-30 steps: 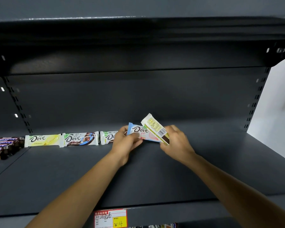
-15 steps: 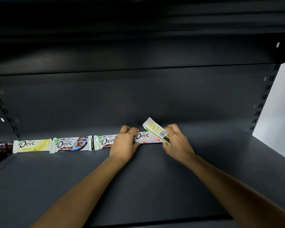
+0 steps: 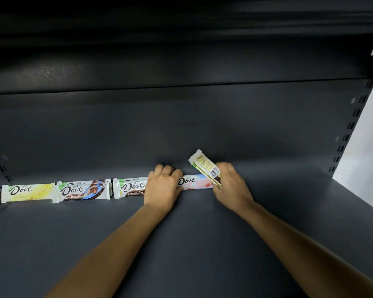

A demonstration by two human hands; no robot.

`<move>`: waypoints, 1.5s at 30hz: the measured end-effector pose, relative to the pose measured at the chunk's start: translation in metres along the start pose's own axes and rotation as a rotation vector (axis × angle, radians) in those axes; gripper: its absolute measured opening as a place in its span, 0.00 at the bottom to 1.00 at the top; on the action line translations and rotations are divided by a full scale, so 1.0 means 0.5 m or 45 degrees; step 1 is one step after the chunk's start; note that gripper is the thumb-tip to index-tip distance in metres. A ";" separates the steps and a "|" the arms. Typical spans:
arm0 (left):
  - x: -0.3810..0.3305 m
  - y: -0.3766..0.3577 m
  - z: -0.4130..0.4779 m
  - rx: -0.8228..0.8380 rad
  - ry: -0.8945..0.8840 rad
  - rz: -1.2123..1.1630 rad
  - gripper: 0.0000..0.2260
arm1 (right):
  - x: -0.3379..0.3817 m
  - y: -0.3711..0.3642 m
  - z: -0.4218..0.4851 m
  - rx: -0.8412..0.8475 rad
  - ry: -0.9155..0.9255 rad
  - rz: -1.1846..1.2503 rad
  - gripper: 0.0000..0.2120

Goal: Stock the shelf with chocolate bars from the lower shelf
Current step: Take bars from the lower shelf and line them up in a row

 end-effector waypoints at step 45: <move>-0.033 0.139 -0.009 -0.158 0.917 -1.438 0.14 | 0.147 0.028 -0.028 0.331 -0.562 1.489 0.09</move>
Point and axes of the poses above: each hand's wrist, its own z-axis towards the middle knuckle, its own y-axis out of the back of the hand, x = y × z, the point moved 2 cm from there along z, towards the middle knuckle, and after that the axes turned 13 degrees about -x, right-handed, at the moved point
